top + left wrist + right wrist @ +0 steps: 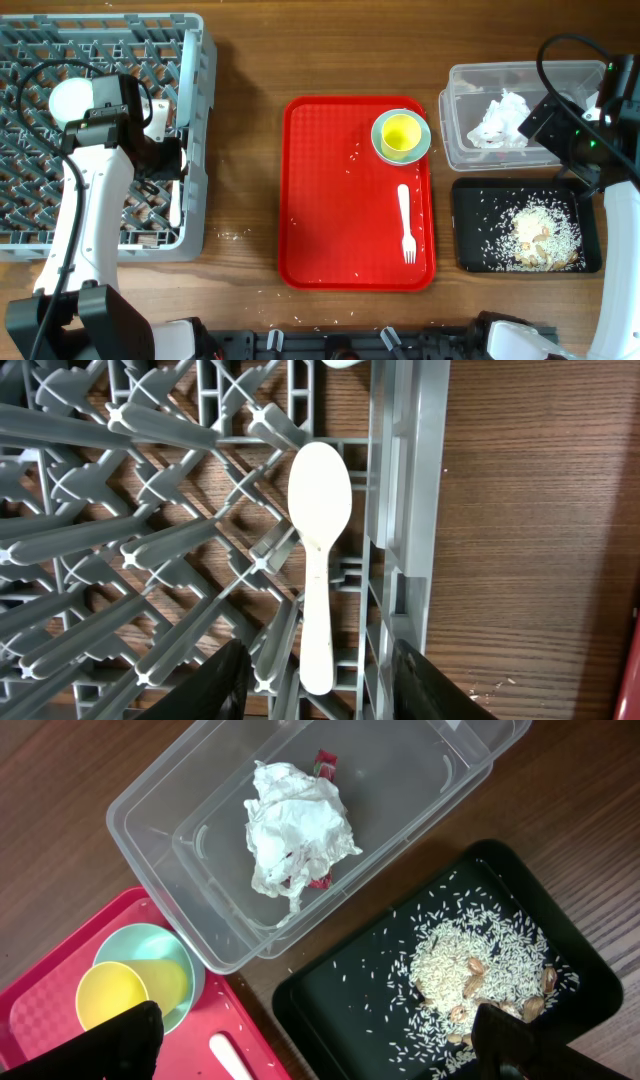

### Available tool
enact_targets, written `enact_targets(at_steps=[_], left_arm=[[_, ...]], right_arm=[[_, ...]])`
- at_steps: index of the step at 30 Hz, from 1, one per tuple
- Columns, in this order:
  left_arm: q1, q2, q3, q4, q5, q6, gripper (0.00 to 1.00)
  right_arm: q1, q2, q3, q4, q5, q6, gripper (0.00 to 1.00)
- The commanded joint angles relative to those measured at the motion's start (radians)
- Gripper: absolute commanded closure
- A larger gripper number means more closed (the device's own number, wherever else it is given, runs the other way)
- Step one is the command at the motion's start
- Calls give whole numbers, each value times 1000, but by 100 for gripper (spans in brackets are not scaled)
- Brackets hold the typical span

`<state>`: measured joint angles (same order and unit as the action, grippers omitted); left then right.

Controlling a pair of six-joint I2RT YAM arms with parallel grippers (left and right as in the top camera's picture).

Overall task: Sort waste into correct bins and load items into the dishwasher rack
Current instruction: 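Carry the white spoon to the dish rack and drop it in, then move the left gripper back toward the white fork on the red tray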

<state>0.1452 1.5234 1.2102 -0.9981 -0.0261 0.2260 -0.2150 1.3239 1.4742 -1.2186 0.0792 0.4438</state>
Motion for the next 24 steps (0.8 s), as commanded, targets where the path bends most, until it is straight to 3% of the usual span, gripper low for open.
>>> enact_targets(at_steps=[1, 5, 8, 11, 14, 16, 18, 21, 22, 24], left_arm=[[3, -42, -2, 2, 47, -34, 54], [3, -132, 27, -56, 169, -98, 54], [3, -230, 32, -84, 494, -138, 50], [3, -282, 32, -89, 846, -138, 23], [2, -312, 32, -91, 1175, -138, 21], [-11, -313, 32, -91, 1297, -138, 22], [-53, -312, 32, -92, 1331, -139, 33], [-193, -311, 32, -65, 1323, -190, 35], [-229, -311, 32, -48, 1310, -212, 40], [-351, -311, 32, 37, 1159, -385, 47]], right_arm=[[-1, -5, 11, 2, -5, 4, 0], [0, -5, 11, 2, -5, 4, 0], [0, -5, 11, 2, -5, 4, 0], [0, -5, 11, 2, -5, 4, 0], [0, -5, 11, 2, -5, 4, 0], [0, -5, 11, 2, -5, 4, 0], [0, -5, 11, 2, -5, 4, 0], [0, -5, 11, 2, -5, 4, 0], [0, -5, 11, 2, -5, 4, 0], [0, -5, 11, 2, -5, 4, 0]])
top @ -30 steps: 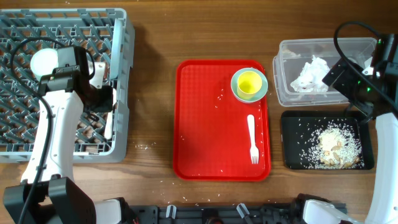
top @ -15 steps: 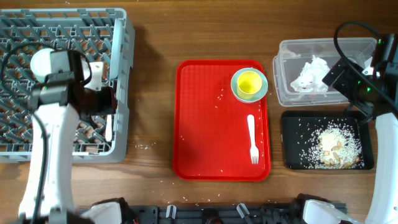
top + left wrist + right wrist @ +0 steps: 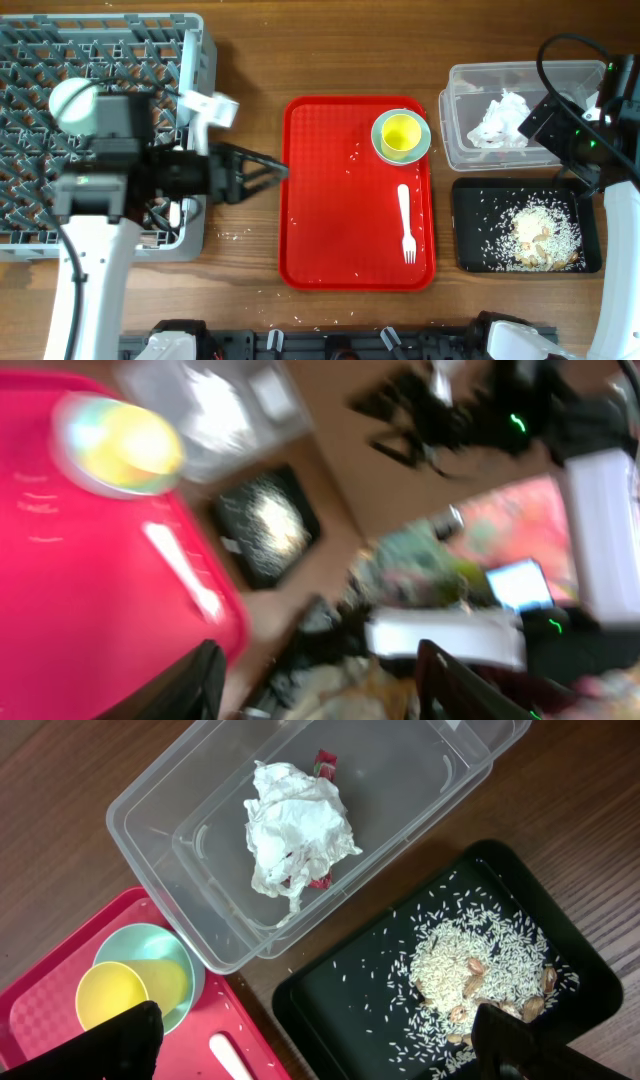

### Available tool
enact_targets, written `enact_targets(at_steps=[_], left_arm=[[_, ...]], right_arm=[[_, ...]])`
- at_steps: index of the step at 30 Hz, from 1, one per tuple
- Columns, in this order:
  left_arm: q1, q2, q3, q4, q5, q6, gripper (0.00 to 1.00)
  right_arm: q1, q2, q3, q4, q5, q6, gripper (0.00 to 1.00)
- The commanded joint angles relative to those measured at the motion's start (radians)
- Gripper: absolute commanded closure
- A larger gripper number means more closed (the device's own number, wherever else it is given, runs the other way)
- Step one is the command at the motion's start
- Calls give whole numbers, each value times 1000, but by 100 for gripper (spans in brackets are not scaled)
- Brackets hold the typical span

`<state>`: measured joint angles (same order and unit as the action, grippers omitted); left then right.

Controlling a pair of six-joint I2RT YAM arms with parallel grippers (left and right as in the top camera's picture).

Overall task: Sort waste into correct bins and load items into the dishwasher rack
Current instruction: 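Move the left gripper back toward the white fork on the red tray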

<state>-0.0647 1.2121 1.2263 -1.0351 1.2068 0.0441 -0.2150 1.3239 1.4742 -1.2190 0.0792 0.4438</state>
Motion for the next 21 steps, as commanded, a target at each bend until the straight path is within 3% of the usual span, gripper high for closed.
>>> enact_targets(at_steps=[1, 3, 4, 6, 11, 13, 15, 21], left_arm=[[-211, 0, 16, 112, -253, -354, 47], [-331, 0, 16, 134, -574, -559, 35], [-393, 1, 16, 152, -684, -596, 16], [-523, 2, 16, 225, -788, -600, 0], [-729, 10, 16, 453, -790, -604, 0], [-781, 25, 16, 545, -824, -682, 0], [-811, 47, 16, 568, -895, -784, 0], [-855, 208, 43, 513, -1022, -891, 1]], right_arm=[[0, -5, 11, 2, -5, 4, 0], [0, -5, 11, 3, -5, 4, 0], [0, -5, 11, 3, -5, 4, 0], [0, -5, 11, 2, -5, 4, 0], [0, -5, 11, 2, -5, 4, 0], [0, -5, 11, 2, -5, 4, 0], [0, -5, 11, 2, -5, 4, 1], [0, -5, 11, 2, -5, 4, 0]])
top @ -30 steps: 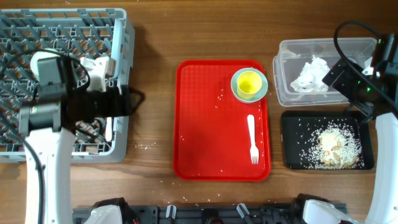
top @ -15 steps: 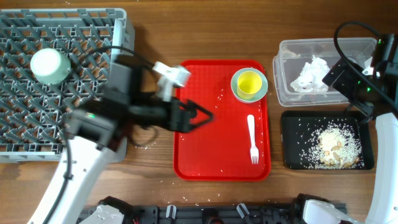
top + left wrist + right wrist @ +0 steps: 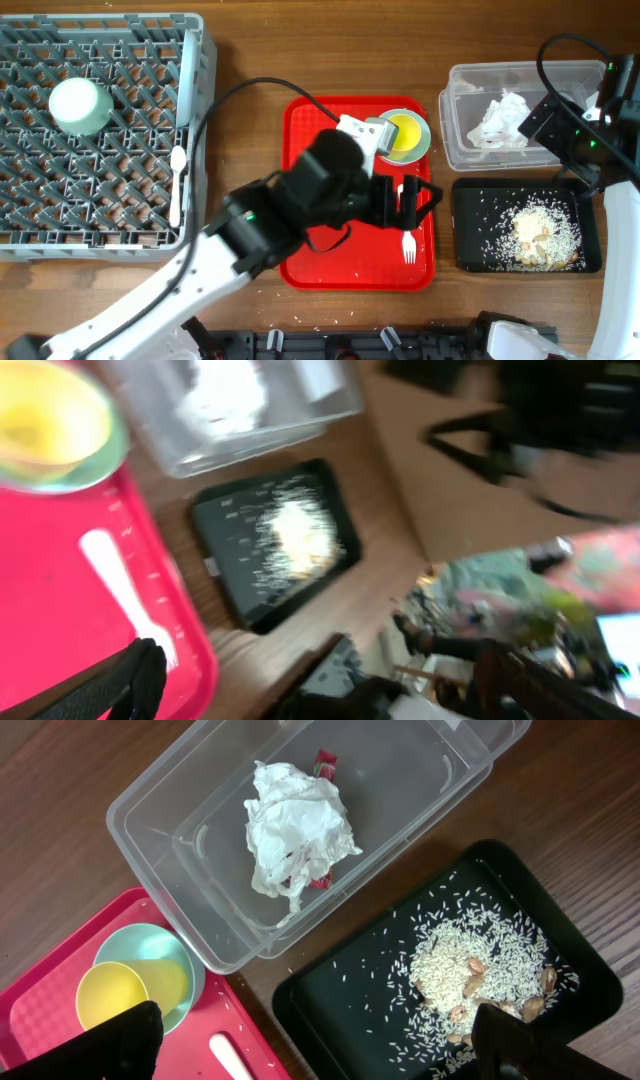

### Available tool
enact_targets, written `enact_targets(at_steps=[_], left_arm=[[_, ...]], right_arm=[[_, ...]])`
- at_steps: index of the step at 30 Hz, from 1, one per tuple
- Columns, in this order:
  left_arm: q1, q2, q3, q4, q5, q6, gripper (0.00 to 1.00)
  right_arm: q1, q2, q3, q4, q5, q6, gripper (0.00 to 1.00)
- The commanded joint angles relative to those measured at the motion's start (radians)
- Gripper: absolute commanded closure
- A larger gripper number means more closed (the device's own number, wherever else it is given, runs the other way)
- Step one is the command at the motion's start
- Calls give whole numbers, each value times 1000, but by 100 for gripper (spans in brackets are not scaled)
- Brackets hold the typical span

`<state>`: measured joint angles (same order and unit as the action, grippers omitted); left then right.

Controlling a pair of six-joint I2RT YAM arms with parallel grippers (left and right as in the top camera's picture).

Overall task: Sort waste into correct bins and load items into the dishwasher rack
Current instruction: 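Move the left gripper back toward the white fork on the red tray, then lower the left gripper onto the white fork handle and grasp it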

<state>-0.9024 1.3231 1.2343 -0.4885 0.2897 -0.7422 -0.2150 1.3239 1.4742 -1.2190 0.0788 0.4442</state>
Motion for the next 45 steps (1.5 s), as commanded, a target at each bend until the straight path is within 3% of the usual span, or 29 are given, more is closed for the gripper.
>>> enact_targets(at_steps=[1, 5, 11, 12, 15, 19, 28, 45], left_arm=[[-19, 130, 50, -57, -122, -104, 0], [-42, 304, 127, -179, -285, -104, 1], [-102, 509, 129, -166, -381, -185, 1], [-117, 555, 129, -138, -387, -187, 11], [-142, 599, 129, -87, -390, -187, 30], [-186, 643, 129, -50, -492, -186, 38], [-275, 698, 129, -42, -753, -187, 34], [-280, 789, 127, -53, -751, -186, 37]], right_arm=[[-1, -5, 11, 2, -5, 3, 0], [0, -5, 11, 2, -5, 3, 0], [0, -5, 11, 2, -5, 3, 0], [0, -5, 11, 2, -5, 3, 0], [0, -5, 11, 2, -5, 4, 0], [0, -5, 11, 2, -5, 3, 0], [0, -5, 11, 2, -5, 3, 0], [0, -5, 11, 2, -5, 3, 0]])
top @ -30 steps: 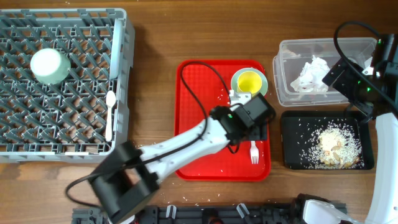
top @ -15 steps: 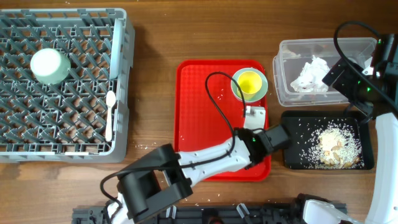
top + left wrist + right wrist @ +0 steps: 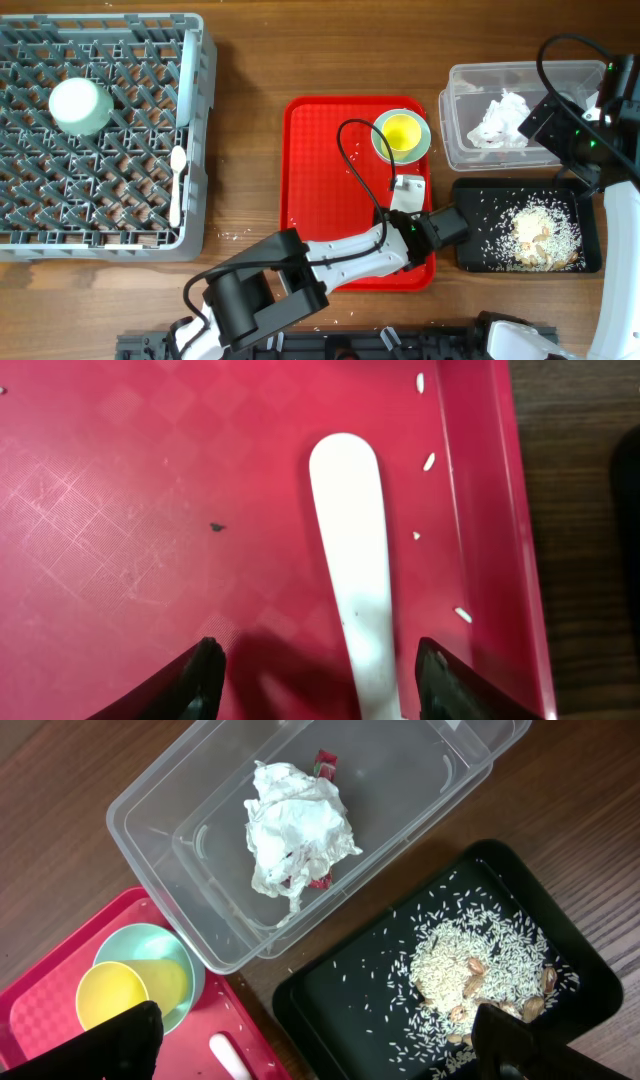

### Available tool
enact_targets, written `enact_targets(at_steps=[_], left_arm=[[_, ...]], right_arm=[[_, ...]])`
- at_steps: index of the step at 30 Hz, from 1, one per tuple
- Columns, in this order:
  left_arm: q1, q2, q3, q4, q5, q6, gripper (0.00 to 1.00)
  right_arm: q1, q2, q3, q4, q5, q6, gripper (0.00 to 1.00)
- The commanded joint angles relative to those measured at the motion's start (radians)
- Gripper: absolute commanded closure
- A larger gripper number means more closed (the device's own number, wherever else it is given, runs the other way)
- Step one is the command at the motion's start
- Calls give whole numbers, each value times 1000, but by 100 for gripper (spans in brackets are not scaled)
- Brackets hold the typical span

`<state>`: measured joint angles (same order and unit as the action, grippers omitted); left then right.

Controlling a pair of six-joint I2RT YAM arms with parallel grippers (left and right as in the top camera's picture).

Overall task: Sort waste into correct bins and load items into the dishwasher rack
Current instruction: 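Lower the left gripper onto the white fork handle and grasp it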

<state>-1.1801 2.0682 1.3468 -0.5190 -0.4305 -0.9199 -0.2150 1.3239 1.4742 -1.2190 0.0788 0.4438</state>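
A white plastic fork (image 3: pixel 350 560) lies along the right side of the red tray (image 3: pixel 330 200). My left gripper (image 3: pixel 325 695) is open and low over it, one finger on either side of the handle. In the overhead view the left arm (image 3: pixel 425 230) covers the fork. A yellow cup (image 3: pixel 401 134) sits in a teal bowl at the tray's top right. My right gripper (image 3: pixel 320 1055) hangs open, high above the bins, holding nothing.
The grey dish rack (image 3: pixel 195 130) at the left holds a white spoon (image 3: pixel 177 185) and an upturned pale cup (image 3: pixel 80 105). A clear bin (image 3: pixel 460 110) with a crumpled napkin (image 3: pixel 500 118) stands at the right, and below it a black tray (image 3: pixel 470 230) of rice. Rice grains dot the red tray.
My left gripper has come down close over the fork's handle; its camera faced out at the room before and now looks straight at the tray. The right arm has not moved.
My left gripper was open over the white spoon lying in the rack. Then it was off the rack, reaching toward the tray, with the spoon left behind. Then it was over the tray's right side, and now it straddles the fork.
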Motion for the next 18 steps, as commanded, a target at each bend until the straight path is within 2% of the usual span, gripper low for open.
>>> enact_targets(at_steps=[1, 12, 18], left_arm=[[-3, 54, 15, -36, -31, -8, 37], [-1, 69, 15, -225, -55, -16, 40], [-1, 69, 15, -211, 62, -39, 61]], right_arm=[[0, -5, 11, 2, -5, 4, 0], [0, -5, 11, 2, -5, 4, 0], [0, -5, 11, 2, -5, 4, 0]])
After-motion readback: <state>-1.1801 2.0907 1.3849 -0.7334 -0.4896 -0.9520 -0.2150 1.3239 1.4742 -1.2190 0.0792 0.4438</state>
